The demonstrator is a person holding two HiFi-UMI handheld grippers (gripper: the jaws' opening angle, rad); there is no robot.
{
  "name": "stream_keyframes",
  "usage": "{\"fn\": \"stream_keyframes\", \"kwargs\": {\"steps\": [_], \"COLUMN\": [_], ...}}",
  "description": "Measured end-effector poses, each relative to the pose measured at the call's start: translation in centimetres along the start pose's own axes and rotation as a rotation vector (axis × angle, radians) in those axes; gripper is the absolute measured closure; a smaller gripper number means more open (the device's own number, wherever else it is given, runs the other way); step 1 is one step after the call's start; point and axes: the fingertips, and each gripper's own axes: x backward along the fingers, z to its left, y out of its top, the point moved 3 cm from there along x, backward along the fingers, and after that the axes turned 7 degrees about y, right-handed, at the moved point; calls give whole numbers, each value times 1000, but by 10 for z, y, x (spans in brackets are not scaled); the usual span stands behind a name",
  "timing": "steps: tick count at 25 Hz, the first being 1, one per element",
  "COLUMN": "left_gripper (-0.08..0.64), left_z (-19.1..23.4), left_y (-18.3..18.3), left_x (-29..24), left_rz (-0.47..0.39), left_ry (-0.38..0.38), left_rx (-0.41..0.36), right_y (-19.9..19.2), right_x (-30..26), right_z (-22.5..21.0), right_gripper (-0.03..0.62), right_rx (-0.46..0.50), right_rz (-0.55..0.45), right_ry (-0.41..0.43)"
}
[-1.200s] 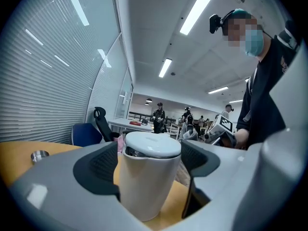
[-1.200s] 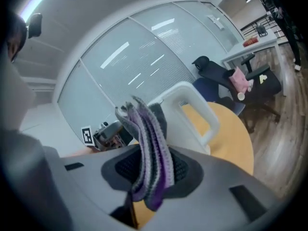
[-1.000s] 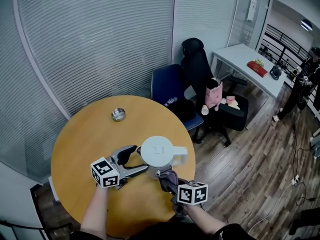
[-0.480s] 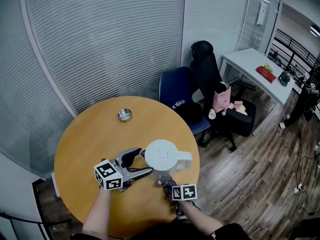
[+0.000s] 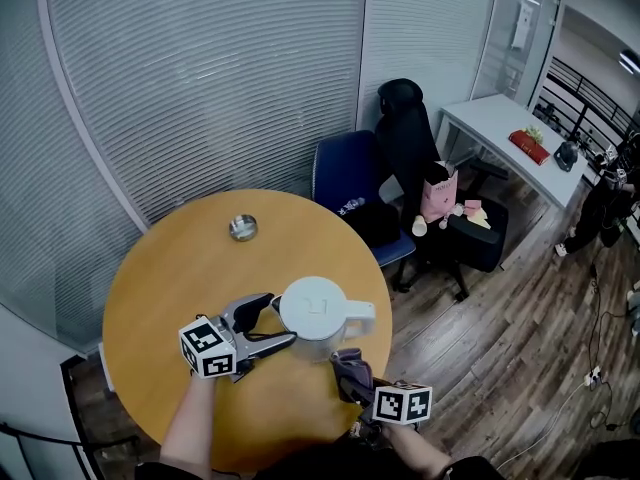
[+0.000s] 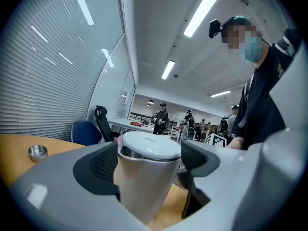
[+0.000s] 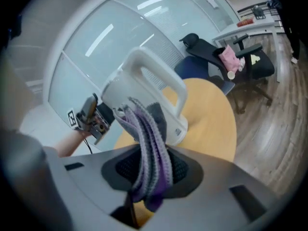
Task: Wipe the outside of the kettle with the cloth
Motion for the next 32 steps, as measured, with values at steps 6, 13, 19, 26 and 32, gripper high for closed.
{"fn": "stream_keyframes", "kwargs": {"steps": [6,13,19,26,32], "left_gripper": [163,163,163,163,163], "left_z": [0,0,-1,-2,-3], "left_y": [0,-1,-1,-1,0], "left_x": [-1,-2,-2,-3,-3], "left_rz": [-16,-18,-36,-53,-57], "left_ry": [20,33,52,70,82], "left_rx": [10,15,18,23,27], "right_y": [62,75,45,7,-4], "right_x": [24,-3,-28,-60,-68], "right_z": [34,26,-24,-75,-86], "right_gripper": [483,483,483,483,483], "right_rx": [49,77,66,173,206], "right_rz": [-225,-210,-93,144,241], "right_ry": [77,69,-54,-231,-283]}}
